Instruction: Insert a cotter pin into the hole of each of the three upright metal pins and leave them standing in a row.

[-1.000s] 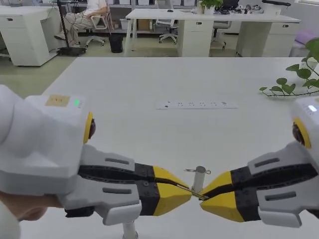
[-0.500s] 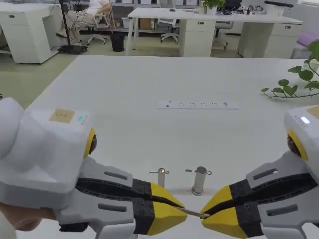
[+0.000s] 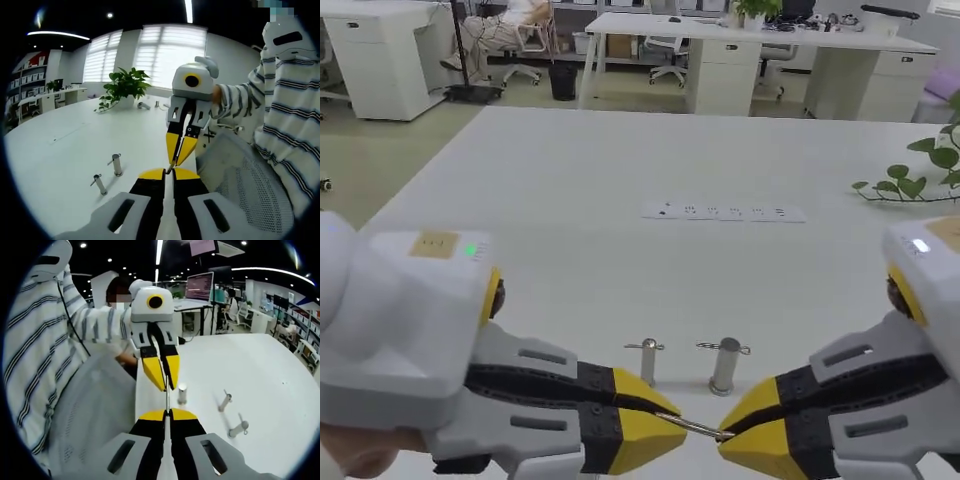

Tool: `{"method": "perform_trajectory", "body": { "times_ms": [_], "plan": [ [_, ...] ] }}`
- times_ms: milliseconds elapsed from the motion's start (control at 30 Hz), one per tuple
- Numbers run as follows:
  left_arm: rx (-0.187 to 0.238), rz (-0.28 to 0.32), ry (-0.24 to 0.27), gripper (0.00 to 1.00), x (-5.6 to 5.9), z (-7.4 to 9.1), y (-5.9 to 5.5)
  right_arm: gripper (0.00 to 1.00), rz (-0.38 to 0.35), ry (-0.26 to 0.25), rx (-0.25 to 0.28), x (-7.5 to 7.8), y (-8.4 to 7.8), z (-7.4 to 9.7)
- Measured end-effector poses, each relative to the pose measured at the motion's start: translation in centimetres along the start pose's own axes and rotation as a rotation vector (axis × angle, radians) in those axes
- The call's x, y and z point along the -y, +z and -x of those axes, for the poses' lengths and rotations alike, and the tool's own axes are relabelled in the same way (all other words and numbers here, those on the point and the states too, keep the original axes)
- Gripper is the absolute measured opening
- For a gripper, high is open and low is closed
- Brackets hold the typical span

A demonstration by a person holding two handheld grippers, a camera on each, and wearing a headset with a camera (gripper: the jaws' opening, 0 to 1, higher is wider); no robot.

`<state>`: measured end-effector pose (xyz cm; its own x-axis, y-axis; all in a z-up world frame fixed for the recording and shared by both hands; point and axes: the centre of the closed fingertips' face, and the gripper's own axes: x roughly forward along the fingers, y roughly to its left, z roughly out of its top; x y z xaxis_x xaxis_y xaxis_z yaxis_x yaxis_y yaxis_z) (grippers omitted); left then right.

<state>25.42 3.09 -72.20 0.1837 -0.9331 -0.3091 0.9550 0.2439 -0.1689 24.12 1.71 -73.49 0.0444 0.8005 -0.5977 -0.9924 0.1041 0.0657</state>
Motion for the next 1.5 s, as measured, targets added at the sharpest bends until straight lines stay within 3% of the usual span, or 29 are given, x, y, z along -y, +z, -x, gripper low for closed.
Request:
{"method": "perform_trajectory", "body": {
  "times_ms": [233,600,667,867,1000,1200,1500],
  "plan": [
    [-0.003,-0.015,0.060,0.19,-1.2,0.8,-0.7,0.03,-0.027,-0.033,-0.030,1.1,-0.8,-0.3],
    [-0.129,-0.025,0.176,0.32,-3.9,2.3,-4.3,0.04,-0.081,-0.089,-0.061,2.1,-2.4,-0.9],
    [-0.132,-0.009,0.187,0.34,-4.2,2.4,-4.7,0.04,-0.087,-0.108,-0.073,2.3,-2.7,-1.1],
    [-0.153,0.008,0.203,0.35,-4.6,2.7,-6.1,0.04,-0.100,-0.124,-0.096,2.4,-3.3,-2.0],
    [-0.201,0.011,0.210,0.35,-4.9,2.9,-7.9,0.04,-0.106,-0.125,-0.106,2.3,-3.4,-2.7],
    [-0.198,0.053,0.225,0.34,-5.3,3.0,-9.2,0.04,-0.116,-0.137,-0.126,2.3,-3.7,-3.5],
    [-0.216,0.067,0.224,0.32,-5.8,2.6,-10.9,0.04,-0.133,-0.149,-0.147,2.3,-4.0,-4.6]
  ]
}}
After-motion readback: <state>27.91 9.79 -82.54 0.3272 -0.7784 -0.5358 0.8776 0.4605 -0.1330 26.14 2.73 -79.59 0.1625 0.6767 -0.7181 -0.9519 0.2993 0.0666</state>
